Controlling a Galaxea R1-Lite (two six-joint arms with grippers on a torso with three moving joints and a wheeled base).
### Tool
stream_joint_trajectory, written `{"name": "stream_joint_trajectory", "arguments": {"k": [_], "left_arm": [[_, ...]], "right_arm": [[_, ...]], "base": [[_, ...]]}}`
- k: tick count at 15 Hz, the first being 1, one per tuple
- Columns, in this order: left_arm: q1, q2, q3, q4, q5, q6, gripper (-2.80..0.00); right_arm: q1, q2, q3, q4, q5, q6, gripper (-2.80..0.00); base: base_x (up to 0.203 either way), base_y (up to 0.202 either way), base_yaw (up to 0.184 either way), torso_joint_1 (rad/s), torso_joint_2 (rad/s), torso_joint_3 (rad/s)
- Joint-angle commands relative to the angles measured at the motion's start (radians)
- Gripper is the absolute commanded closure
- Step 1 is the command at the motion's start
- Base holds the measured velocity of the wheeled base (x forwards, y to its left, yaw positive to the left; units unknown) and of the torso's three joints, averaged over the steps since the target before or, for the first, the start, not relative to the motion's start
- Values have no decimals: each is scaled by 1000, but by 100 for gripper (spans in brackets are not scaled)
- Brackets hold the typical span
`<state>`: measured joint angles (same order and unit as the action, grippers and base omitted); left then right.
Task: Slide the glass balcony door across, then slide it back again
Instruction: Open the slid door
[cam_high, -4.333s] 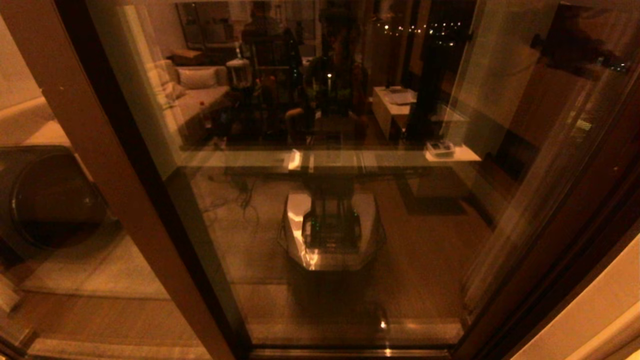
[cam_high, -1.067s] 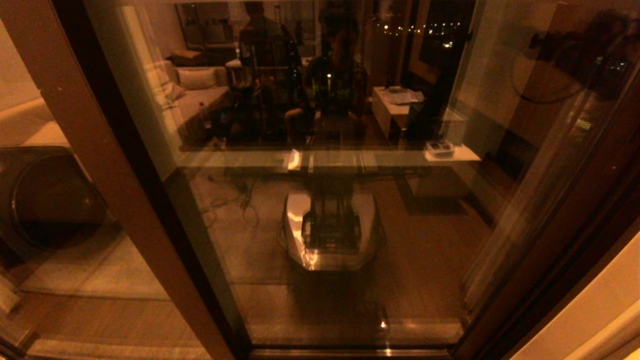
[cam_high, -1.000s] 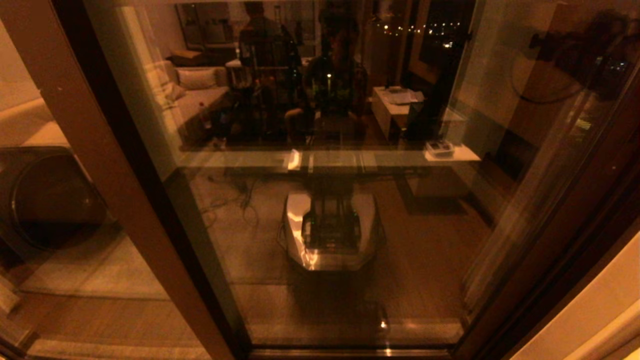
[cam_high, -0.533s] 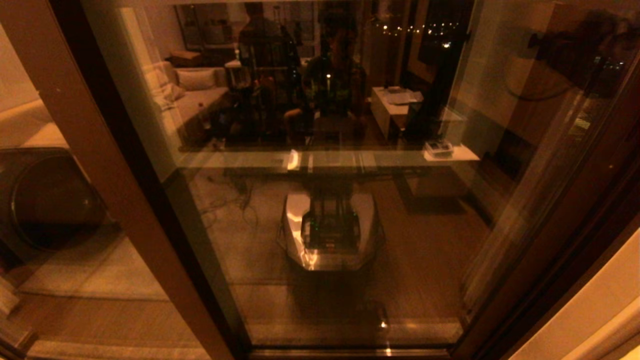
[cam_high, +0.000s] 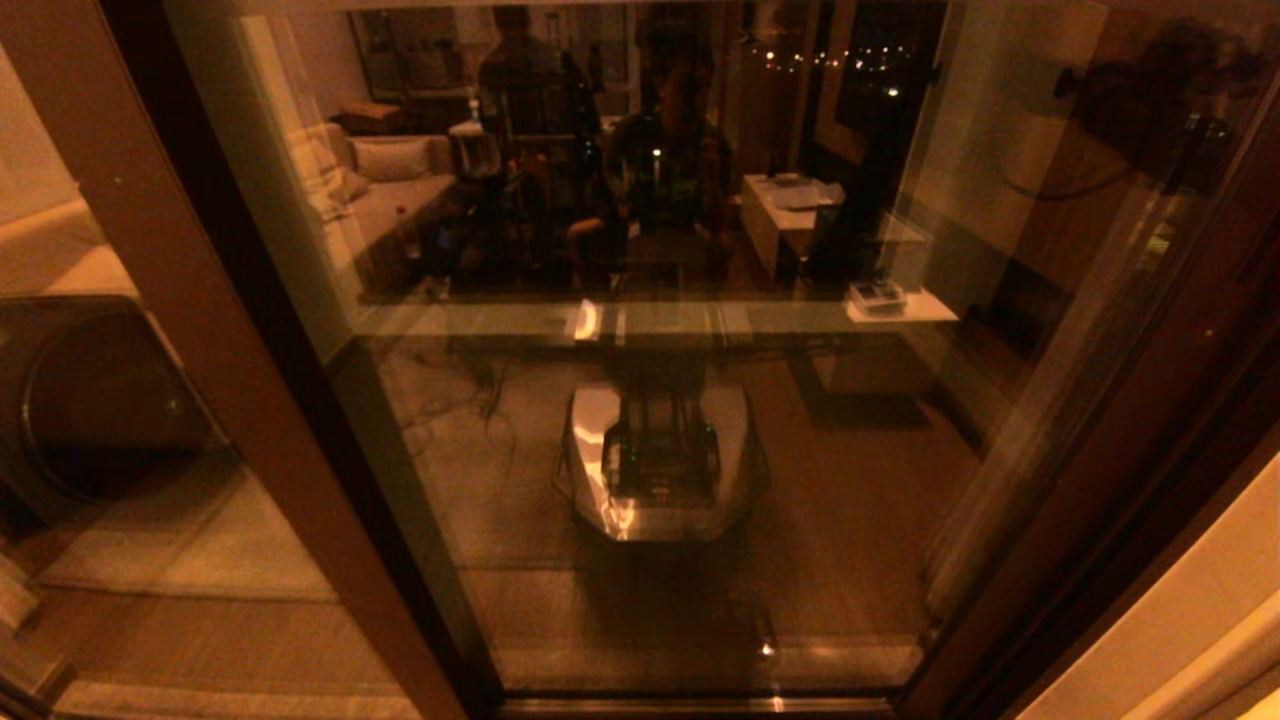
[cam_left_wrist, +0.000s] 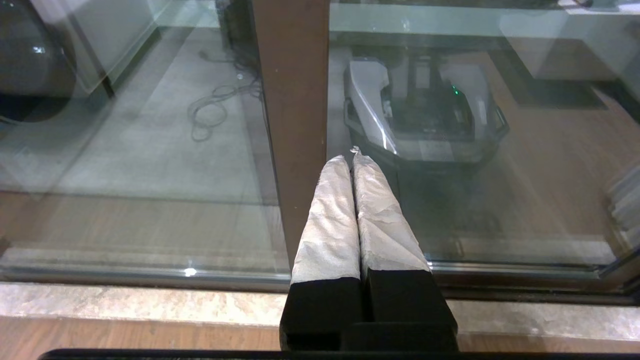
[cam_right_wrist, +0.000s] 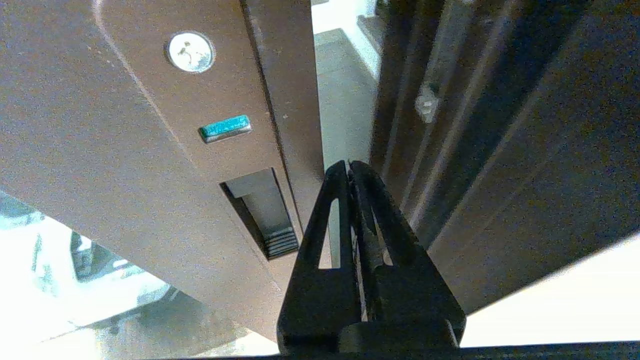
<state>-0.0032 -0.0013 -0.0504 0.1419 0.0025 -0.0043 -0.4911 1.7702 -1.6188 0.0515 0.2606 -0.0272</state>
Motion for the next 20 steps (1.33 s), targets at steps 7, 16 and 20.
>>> {"name": "stream_joint_trajectory", "arguments": {"k": [7, 16, 20], "left_arm": [[0, 0, 0, 1, 1, 0, 0], [0, 0, 0, 1, 1, 0, 0], [0, 0, 0, 1, 1, 0, 0]], "right_arm": [[25, -6, 19, -2, 2, -2, 0], [80, -35, 55, -4, 2, 0, 0], [105, -48, 72, -5, 1, 0, 0]], "base": [[0, 0, 0, 0, 0, 0], [0, 0, 0, 0, 0, 0], [0, 0, 0, 0, 0, 0]]}}
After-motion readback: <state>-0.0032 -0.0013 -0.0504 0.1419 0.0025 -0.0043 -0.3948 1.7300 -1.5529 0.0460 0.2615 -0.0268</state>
